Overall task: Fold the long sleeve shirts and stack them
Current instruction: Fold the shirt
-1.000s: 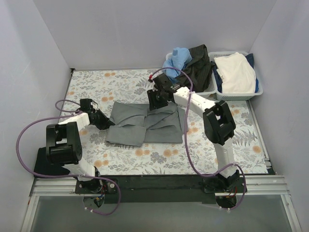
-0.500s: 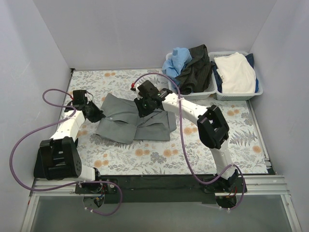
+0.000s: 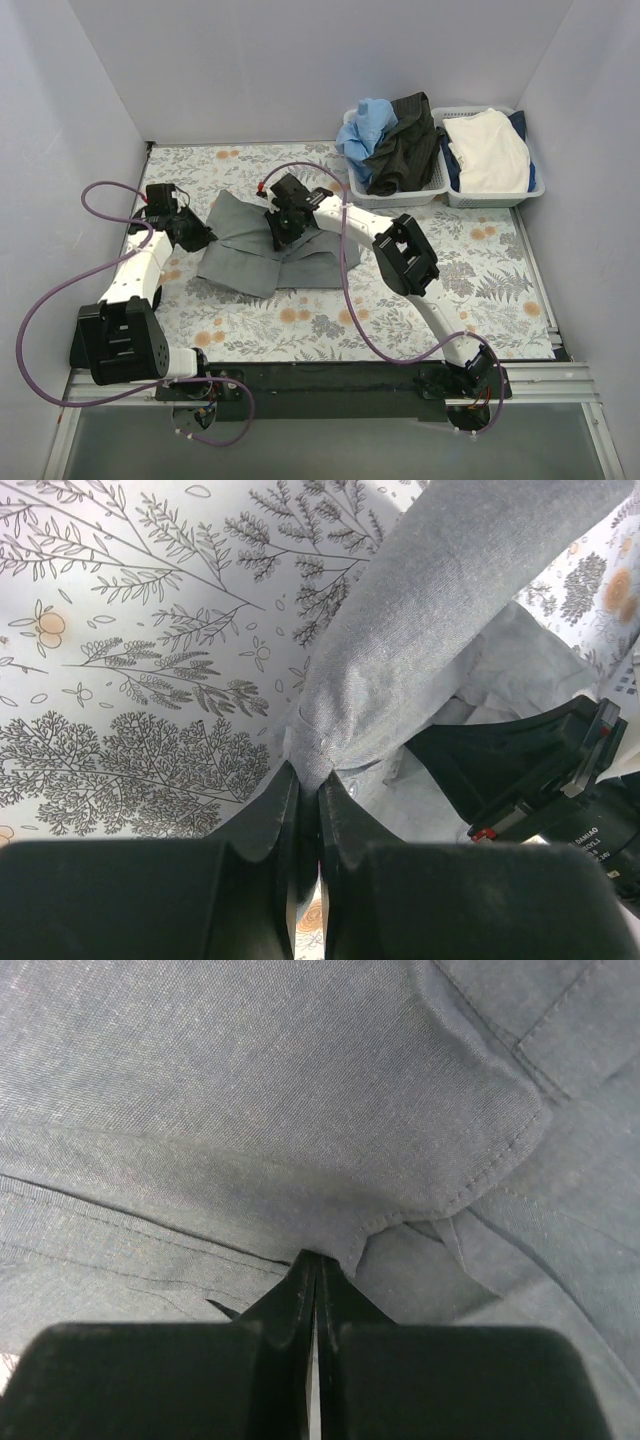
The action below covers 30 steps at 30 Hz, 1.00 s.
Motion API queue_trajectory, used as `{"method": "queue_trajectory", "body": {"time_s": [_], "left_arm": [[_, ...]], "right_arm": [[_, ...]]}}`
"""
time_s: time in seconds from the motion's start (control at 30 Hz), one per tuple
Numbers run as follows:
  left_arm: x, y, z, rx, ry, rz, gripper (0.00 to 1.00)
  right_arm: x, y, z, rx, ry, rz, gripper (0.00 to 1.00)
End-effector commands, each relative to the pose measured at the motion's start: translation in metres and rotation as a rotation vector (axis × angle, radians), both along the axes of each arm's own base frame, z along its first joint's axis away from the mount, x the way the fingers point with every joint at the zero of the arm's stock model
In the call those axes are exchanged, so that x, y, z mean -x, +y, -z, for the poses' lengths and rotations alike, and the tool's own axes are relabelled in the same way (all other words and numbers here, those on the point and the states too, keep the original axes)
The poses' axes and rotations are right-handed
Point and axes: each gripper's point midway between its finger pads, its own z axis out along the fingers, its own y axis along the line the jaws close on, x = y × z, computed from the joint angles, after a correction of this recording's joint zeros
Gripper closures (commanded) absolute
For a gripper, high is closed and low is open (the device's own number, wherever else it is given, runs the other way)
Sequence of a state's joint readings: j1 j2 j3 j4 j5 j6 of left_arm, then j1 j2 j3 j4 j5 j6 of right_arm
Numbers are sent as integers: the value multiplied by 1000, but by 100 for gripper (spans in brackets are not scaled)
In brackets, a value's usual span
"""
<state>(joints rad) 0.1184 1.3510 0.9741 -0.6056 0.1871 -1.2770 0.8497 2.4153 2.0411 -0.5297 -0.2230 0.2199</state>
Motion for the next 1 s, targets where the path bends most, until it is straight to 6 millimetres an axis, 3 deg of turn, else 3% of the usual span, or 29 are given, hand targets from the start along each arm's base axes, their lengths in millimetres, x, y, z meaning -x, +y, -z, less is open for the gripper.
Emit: {"method": "queue_trajectory", "body": {"time_s": [0.0, 0.03, 0.07, 0.1, 0.2, 0.23, 0.27, 0.3, 0.33, 0.37, 0.43, 0.5, 0.67, 0.97], "left_arm": [[-9, 0, -35, -16, -92, 27, 100], [-9, 1, -36, -22, -95, 25, 100], [-9, 3, -36, -32, -92, 20, 100], [-10, 5, -37, -42, -95, 16, 100], [-13, 9, -42, -61, -101, 11, 100], [-15, 10, -45, -66, -108, 10, 100], [-15, 10, -44, -66, -102, 9, 100], [-16, 10, -45, -66, -104, 11, 100], [-17, 10, -44, -67, -106, 13, 100], [-17, 10, -44, -68, -104, 12, 100], [-17, 10, -43, -64, -104, 9, 100], [-19, 10, -43, -60, -108, 5, 100], [-26, 9, -44, -35, -111, -27, 100], [-43, 13, -56, 14, -126, -132, 100]], "right_arm": [[-3, 0, -16, -9, -31, -5, 88], [-11, -5, -22, 3, -68, 24, 82], [-17, -8, -43, -15, -108, 45, 75], [-20, -15, -45, -6, -124, 75, 66], [-41, -40, -83, -15, -213, 188, 60], [-49, -60, -79, 33, -234, 249, 59], [-53, -72, -98, 23, -265, 280, 59], [-56, -81, -102, 33, -282, 303, 57], [-58, -101, -92, 78, -280, 333, 57], [-58, -109, -100, 76, -291, 339, 57], [-49, -129, -81, 123, -257, 329, 56], [-38, -135, -69, 148, -237, 273, 56], [8, -133, -26, 170, -106, 127, 58], [69, -123, 16, 217, 36, 6, 63]]}}
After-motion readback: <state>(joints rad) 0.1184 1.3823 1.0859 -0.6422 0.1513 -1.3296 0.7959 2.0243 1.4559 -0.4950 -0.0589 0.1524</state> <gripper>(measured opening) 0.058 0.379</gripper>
